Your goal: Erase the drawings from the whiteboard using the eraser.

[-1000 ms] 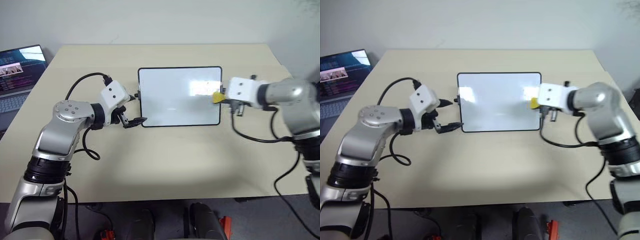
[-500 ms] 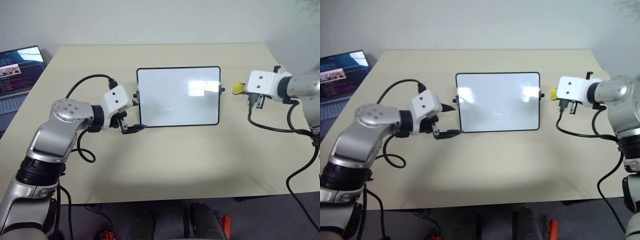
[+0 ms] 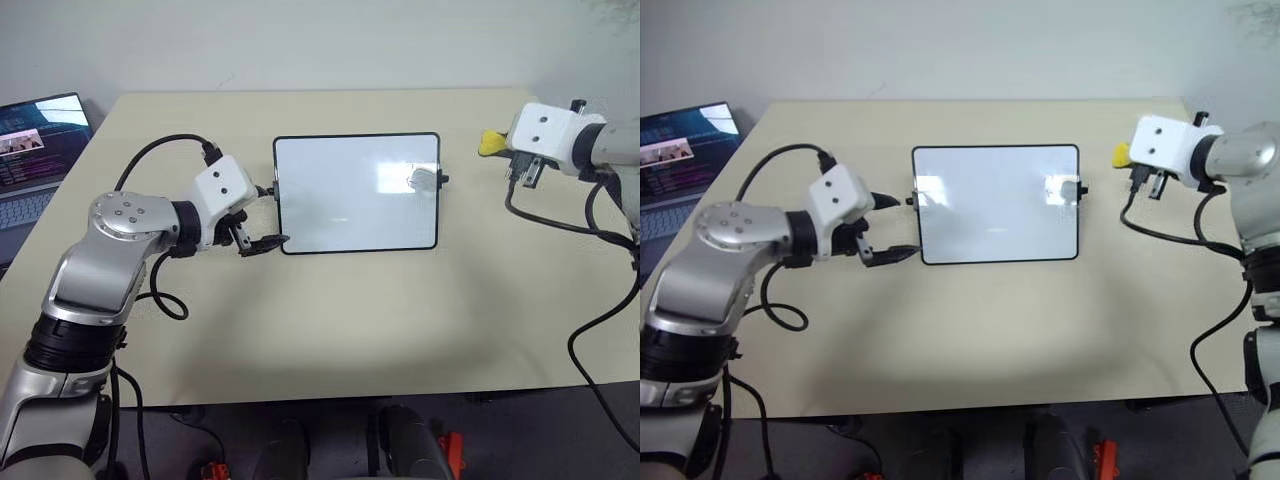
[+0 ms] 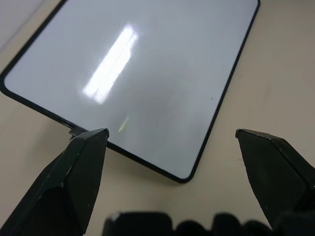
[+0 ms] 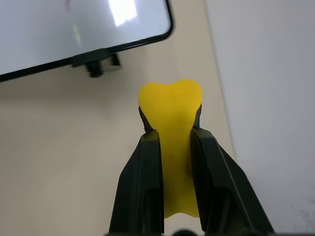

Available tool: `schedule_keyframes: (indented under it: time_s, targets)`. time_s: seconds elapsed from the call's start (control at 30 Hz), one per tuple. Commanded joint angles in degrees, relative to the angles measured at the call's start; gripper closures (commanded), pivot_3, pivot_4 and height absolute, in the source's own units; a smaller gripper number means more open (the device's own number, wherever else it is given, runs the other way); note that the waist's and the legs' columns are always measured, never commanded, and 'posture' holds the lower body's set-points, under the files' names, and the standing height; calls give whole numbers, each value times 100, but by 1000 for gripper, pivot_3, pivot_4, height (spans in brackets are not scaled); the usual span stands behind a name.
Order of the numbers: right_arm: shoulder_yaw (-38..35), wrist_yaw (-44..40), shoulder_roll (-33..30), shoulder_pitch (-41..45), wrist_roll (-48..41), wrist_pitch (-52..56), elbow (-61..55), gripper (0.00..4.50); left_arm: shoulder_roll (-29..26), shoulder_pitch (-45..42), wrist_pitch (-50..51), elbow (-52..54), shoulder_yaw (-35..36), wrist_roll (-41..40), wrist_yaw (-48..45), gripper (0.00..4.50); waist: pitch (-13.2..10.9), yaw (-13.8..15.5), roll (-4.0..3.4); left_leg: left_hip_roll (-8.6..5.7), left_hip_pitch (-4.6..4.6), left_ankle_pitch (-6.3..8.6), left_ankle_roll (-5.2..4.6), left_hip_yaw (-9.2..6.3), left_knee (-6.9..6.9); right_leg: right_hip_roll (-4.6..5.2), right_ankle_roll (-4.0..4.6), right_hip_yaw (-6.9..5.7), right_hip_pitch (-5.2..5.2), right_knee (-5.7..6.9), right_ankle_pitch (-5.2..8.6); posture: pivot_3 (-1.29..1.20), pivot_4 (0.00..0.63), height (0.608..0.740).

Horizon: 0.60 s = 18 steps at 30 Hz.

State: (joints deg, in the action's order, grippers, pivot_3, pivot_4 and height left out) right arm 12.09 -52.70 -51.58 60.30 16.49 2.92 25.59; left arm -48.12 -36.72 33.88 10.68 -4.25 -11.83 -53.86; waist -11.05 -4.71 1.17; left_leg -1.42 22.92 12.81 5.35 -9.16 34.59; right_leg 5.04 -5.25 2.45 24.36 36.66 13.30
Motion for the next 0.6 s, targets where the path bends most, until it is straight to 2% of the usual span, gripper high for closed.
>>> schedule_keyframes:
  time_s: [0.03, 0.2, 0.4, 0.6]
  targets:
    - [-391, 199, 41, 168, -205, 74, -113, 4062, 58, -203, -279, -20, 274, 71, 261, 0, 0, 1, 0, 0, 0, 0, -1, 0, 6, 0, 0, 0, 0, 9, 0, 0, 150, 740]
    - [-545, 394, 233, -140, -325, 487, -502, 4062, 155, -233, -387, -60, 304, 61, 428, 0, 0, 2, 0, -2, -6, 4, -8, -1, 30, 0, 1, 2, -7, 28, -1, 0, 150, 740]
    - [-700, 705, 445, -72, -365, 825, -654, 4062, 470, -474, -572, -267, 343, 48, 687, 0, 0, 3, 0, -4, -10, 3, -8, -3, 40, 0, 0, 2, -14, 32, -2, 0, 150, 740]
    - [-713, 640, 362, -188, -431, 993, -882, 4062, 536, -535, -686, -366, 271, 70, 667, 0, 0, -5, -1, -4, -9, 3, -7, -2, 39, 0, 0, 2, -13, 30, -2, 0, 150, 740]
